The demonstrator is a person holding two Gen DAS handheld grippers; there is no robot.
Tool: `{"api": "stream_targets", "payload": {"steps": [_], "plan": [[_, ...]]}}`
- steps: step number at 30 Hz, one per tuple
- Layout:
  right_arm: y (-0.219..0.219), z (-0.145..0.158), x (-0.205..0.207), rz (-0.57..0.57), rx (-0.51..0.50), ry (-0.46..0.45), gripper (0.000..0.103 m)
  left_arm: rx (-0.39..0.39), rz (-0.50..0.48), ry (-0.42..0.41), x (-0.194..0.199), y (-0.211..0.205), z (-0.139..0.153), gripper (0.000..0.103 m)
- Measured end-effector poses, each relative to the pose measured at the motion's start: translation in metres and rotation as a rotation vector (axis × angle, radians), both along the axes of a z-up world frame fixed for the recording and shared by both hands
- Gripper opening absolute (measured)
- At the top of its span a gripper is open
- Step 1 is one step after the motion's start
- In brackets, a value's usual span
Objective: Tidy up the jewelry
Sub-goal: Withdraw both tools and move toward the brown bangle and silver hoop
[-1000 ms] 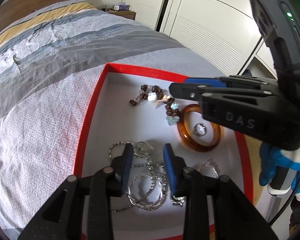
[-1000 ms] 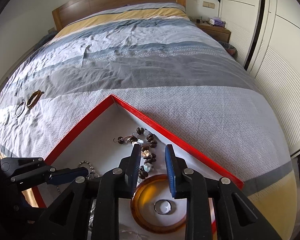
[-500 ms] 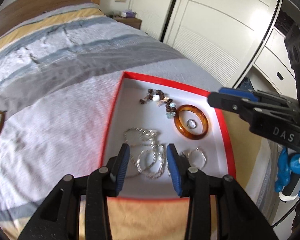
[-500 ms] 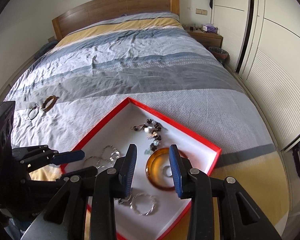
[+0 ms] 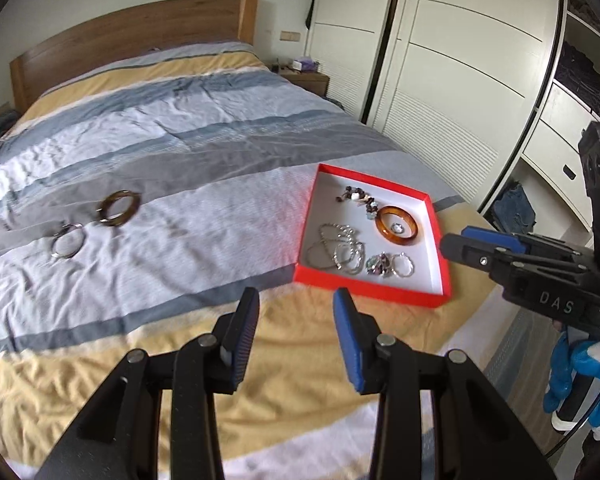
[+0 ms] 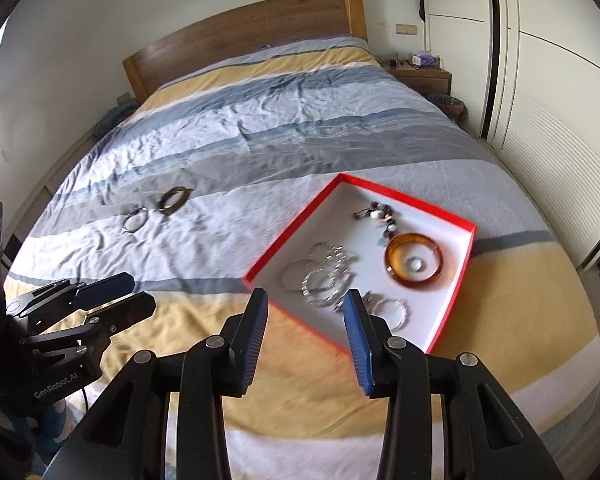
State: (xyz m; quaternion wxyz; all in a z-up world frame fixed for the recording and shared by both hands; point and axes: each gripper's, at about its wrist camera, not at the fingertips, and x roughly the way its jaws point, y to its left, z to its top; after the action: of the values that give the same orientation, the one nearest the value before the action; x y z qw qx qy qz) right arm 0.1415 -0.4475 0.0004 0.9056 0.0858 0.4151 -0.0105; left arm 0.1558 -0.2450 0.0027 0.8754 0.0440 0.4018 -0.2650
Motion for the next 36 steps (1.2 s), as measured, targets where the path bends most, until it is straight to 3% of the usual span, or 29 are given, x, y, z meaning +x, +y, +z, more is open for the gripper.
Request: {"api": "stream_targets", "payload": {"steps": [8,19,31,36], "plan": [[0.056,0.02,-0.053,0.003,0.007,-0.01,0.043,-0.019,0.076,-0.03,-0.053,0.071,0.027,0.037],[0.12,0.035,-0.087,0.013,-0.009,-0.006,0.046,-0.027,0.139,-0.081,-0.094,0.144,0.039,0.037],[0.174,0.037,-0.079,0.059,-0.04,0.021,0.05,-0.073,0.198,-0.079,-0.09,0.2,0.039,0.037],[0.188,0.03,-0.064,0.085,-0.053,0.041,0.052,-0.049,0.228,-0.087,-0.074,0.215,0.033,0.037]]}}
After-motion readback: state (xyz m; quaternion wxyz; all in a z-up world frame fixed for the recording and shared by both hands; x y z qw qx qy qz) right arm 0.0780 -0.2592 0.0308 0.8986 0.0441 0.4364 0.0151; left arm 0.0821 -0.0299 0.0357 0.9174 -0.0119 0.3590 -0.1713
